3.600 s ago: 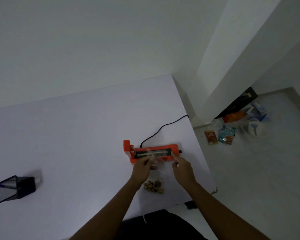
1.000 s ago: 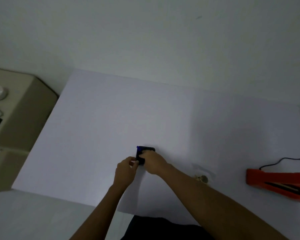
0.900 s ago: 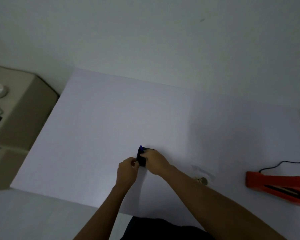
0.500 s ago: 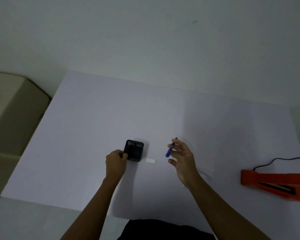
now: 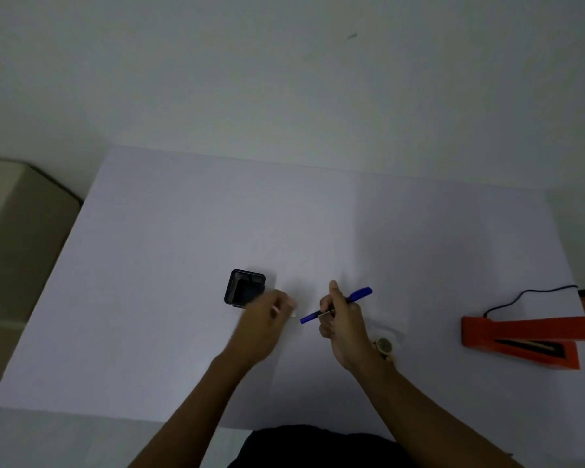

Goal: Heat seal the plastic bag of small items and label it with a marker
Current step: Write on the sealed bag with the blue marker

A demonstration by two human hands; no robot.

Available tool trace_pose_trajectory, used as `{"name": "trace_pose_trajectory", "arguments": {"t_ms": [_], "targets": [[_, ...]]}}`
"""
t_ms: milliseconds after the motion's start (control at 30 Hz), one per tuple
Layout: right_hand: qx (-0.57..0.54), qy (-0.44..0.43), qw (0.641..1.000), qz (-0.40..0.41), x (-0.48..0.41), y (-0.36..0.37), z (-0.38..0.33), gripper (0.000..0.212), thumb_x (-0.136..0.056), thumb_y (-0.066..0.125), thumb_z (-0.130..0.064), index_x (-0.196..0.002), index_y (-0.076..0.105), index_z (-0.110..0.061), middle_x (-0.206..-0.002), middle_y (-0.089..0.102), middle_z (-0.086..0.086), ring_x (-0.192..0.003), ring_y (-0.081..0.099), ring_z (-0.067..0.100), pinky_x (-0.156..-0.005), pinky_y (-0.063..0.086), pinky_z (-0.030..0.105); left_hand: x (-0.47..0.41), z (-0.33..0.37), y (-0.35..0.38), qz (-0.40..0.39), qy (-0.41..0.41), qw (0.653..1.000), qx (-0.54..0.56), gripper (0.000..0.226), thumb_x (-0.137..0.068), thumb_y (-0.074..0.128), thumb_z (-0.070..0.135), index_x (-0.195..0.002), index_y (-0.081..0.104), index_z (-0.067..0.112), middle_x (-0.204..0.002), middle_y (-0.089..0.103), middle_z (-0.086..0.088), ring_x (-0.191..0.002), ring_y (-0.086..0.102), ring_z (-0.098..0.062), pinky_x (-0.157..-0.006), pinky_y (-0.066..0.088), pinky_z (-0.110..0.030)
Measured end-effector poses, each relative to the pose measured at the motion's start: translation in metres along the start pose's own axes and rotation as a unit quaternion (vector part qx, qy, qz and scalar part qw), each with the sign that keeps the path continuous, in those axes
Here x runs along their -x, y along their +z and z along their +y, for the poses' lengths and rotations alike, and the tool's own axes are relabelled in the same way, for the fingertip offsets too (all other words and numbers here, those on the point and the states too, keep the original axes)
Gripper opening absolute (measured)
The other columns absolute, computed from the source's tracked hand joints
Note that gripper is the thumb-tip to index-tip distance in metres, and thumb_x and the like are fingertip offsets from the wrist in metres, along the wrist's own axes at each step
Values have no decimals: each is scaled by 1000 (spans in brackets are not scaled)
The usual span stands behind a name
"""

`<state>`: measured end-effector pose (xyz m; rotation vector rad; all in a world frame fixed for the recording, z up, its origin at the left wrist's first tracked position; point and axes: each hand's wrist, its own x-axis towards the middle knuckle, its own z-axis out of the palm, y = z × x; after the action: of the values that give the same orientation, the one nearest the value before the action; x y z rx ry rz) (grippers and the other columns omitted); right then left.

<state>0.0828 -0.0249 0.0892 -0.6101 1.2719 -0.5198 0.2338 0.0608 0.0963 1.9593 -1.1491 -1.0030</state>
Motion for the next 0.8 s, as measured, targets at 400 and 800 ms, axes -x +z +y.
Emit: {"name": "trace_pose_trajectory", "arguments": {"t_ms": [400,800], "targets": [[13,44,998,52,-14,7,9,45,-92,59,-25,-50,49,-12,-53,41,9,-42,32,16,-43,24,22,24,20,35,-159,-103,967,173,39,-105,36,26,-69,46,13,-57,43,1,-48,36,-9,-50,34,-21],[7,-37,991,131,-62,-83,-59,36,-94,58,-29,-60,53,-17,-52,47,-1,-36,32,9,-38,24,22,17,-85,17,34,-116,988,-93,17,-96,59,15,-89,74,12,-79,73,-3,-65,63,-14,-67,47,-23]]}}
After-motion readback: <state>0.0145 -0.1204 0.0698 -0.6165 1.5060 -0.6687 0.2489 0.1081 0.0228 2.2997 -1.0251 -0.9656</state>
